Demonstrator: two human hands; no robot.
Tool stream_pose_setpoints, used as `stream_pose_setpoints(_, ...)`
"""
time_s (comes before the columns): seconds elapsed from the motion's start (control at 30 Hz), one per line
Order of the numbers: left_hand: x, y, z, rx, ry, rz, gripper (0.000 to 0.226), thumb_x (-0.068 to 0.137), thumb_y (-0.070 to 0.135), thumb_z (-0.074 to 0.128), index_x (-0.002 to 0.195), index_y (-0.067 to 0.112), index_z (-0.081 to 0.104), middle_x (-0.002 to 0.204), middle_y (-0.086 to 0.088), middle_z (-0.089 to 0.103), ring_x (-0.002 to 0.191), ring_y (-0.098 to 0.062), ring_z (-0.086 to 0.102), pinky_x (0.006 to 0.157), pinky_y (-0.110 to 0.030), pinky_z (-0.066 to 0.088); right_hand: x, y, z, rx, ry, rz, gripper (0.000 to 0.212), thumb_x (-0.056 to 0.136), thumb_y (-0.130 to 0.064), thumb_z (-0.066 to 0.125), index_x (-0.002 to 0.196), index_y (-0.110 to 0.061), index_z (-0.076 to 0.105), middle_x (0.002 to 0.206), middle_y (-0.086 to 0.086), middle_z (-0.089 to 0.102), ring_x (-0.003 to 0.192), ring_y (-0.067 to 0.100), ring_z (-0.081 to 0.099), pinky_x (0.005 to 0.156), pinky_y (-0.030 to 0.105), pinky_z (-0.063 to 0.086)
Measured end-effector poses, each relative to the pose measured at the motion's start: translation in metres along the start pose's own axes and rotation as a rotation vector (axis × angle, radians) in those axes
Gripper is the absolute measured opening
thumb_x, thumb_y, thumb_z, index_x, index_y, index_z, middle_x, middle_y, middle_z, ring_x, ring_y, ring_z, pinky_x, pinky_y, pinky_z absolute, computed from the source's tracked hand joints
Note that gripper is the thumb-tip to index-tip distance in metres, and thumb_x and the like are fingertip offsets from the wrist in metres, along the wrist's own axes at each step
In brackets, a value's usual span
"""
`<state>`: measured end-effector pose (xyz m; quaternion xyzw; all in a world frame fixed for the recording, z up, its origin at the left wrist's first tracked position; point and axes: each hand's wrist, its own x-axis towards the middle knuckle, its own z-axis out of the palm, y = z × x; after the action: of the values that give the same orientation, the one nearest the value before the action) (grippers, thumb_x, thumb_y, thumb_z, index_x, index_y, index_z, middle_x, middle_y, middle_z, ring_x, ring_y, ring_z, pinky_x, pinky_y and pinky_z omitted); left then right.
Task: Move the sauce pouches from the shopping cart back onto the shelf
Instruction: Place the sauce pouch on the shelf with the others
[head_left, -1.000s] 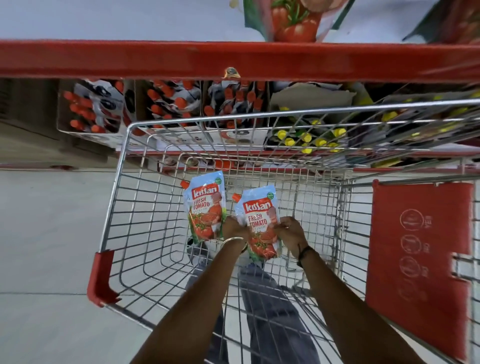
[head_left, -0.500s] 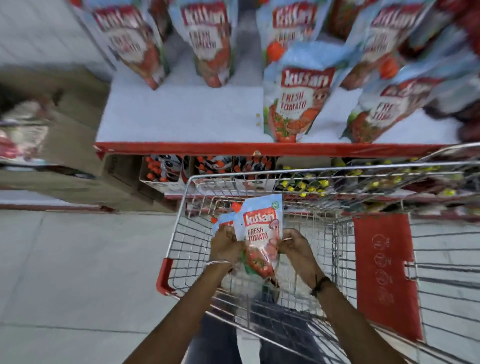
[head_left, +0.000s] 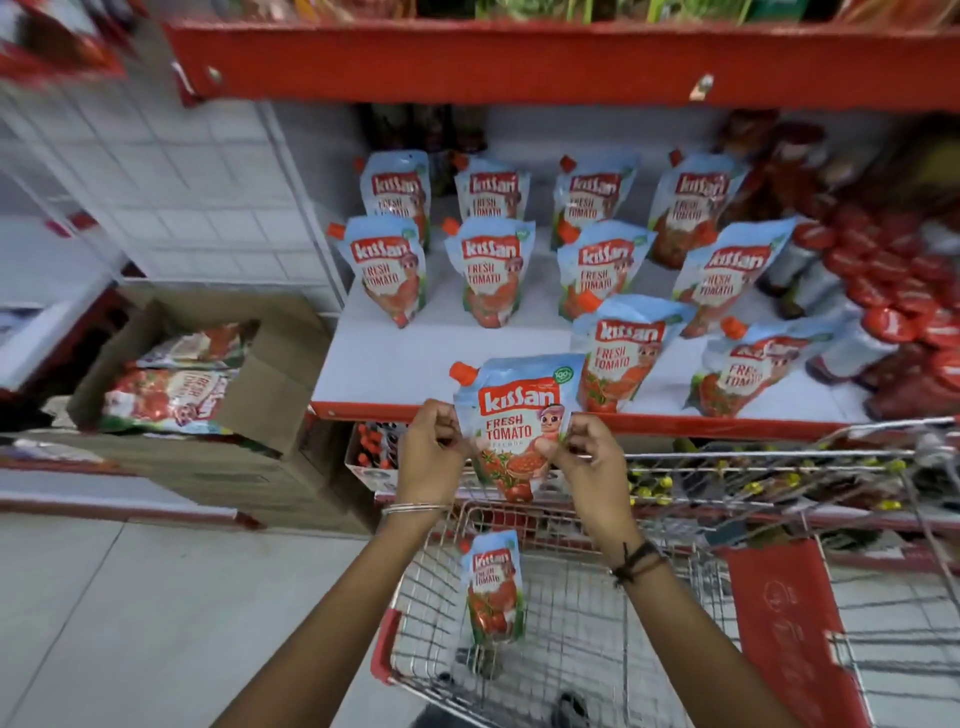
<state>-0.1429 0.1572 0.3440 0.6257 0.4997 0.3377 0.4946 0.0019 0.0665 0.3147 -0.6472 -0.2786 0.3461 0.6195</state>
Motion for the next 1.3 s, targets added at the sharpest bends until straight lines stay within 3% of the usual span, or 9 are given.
stream_pose_setpoints(0.1, 0.028, 0.021, -0.010, 0.006, 0.036, 0.102, 0.036, 0.065, -0.004, 0.075, 0.073, 0.018, 0.047, 0.079, -0.006, 0.061, 0.080, -0.027, 0.060, 0.070, -0.039, 0.051, 0.023, -0.020, 0.021, 0.014, 0.051, -0.070, 0.022, 0.079, -0.008, 0.070, 0.098, -0.007, 0.059, 0.106, 0.021, 0.067, 0.100, 0.028, 0.064, 0.083, 0.039, 0.057)
stream_pose_setpoints(0.3, 0.081, 0.029, -0.016, 0.023, 0.064, 0.234, 0.033, 0.067, -0.001, 0.074, 0.078, 0.011, 0.046, 0.082, -0.009, 0.058, 0.078, -0.023, 0.055, 0.069, -0.019, 0.046, 0.067, -0.032, 0.055, -0.005, 0.211, -0.132, 0.020, 0.079, -0.008, 0.070, 0.092, -0.016, 0.057, 0.107, 0.019, 0.066, 0.103, 0.026, 0.060, 0.075, 0.022, 0.049)
stream_pose_setpoints(0.47, 0.104, 0.007, -0.008, 0.003, 0.092, 0.247, 0.031, 0.066, -0.003, 0.072, 0.077, 0.010, 0.047, 0.079, -0.008, 0.058, 0.077, -0.022, 0.055, 0.064, -0.001, 0.041, 0.081, -0.013, 0.072, -0.005, 0.282, -0.071, 0.020, 0.079, -0.010, 0.070, 0.093, -0.015, 0.057, 0.109, 0.020, 0.065, 0.104, 0.026, 0.059, 0.084, 0.035, 0.048)
stream_pose_setpoints(0.63, 0.114, -0.012, -0.004, 0.007, 0.055, 0.227, 0.030, 0.067, -0.005, 0.071, 0.078, 0.010, 0.047, 0.081, -0.007, 0.059, 0.078, -0.021, 0.056, 0.064, -0.001, 0.041, 0.085, 0.000, 0.075, -0.021, 0.288, -0.061, 0.019, 0.079, -0.007, 0.069, 0.089, -0.017, 0.057, 0.100, 0.011, 0.064, 0.103, 0.024, 0.059, 0.080, 0.028, 0.049)
stream_pose_setpoints(0.73, 0.115, -0.018, -0.003, 0.018, 0.035, 0.224, 0.032, 0.067, -0.007, 0.070, 0.077, 0.012, 0.046, 0.076, -0.001, 0.057, 0.074, -0.013, 0.056, 0.064, 0.001, 0.041, 0.084, 0.010, 0.075, -0.070, 0.300, -0.042, 0.021, 0.079, -0.008, 0.070, 0.084, -0.023, 0.057, 0.098, 0.009, 0.064, 0.100, 0.024, 0.060, 0.087, 0.043, 0.052)
stream_pose_setpoints(0.83, 0.116, -0.019, -0.003, 0.034, 0.023, 0.221, 0.031, 0.067, -0.007, 0.069, 0.076, 0.012, 0.047, 0.078, -0.003, 0.057, 0.074, -0.005, 0.055, 0.065, 0.002, 0.040, 0.084, 0.013, 0.075, -0.115, 0.326, -0.047, 0.017, 0.079, -0.008, 0.070, 0.090, -0.014, 0.058, 0.097, 0.007, 0.064, 0.098, 0.022, 0.061, 0.088, 0.047, 0.053)
stream_pose_setpoints(1.03, 0.108, -0.017, -0.004, 0.039, -0.011, 0.206, 0.028, 0.073, -0.003, 0.067, 0.089, 0.011, 0.048, 0.095, -0.005, 0.059, 0.090, -0.015, 0.056, 0.073, -0.007, 0.046, 0.080, 0.010, 0.077, -0.112, 0.282, -0.040, 0.026, 0.081, -0.004, 0.066, 0.106, -0.002, 0.058, 0.116, 0.020, 0.061, 0.109, 0.026, 0.058, 0.094, 0.037, 0.050)
stream_pose_setpoints(1.2, 0.083, -0.026, -0.009, 0.019, 0.005, 0.196, 0.039, 0.078, 0.006, 0.066, 0.112, 0.006, 0.046, 0.119, -0.010, 0.055, 0.110, -0.015, 0.050, 0.098, -0.030, 0.042, 0.059, 0.014, 0.070, -0.142, 0.202, -0.037, 0.045, 0.084, -0.007, 0.064, 0.127, -0.007, 0.048, 0.135, 0.012, 0.052, 0.121, 0.017, 0.048, 0.106, 0.035, 0.041)
stream_pose_setpoints(1.3, 0.057, -0.045, -0.009, 0.016, 0.070, 0.248, 0.035, 0.082, 0.010, 0.060, 0.115, 0.008, 0.048, 0.118, -0.003, 0.052, 0.114, -0.011, 0.049, 0.102, -0.023, 0.040, 0.030, 0.030, 0.057, -0.172, 0.191, -0.091, 0.039, 0.089, -0.015, 0.059, 0.125, -0.012, 0.048, 0.128, 0.000, 0.053, 0.117, 0.005, 0.050, 0.101, 0.019, 0.042)
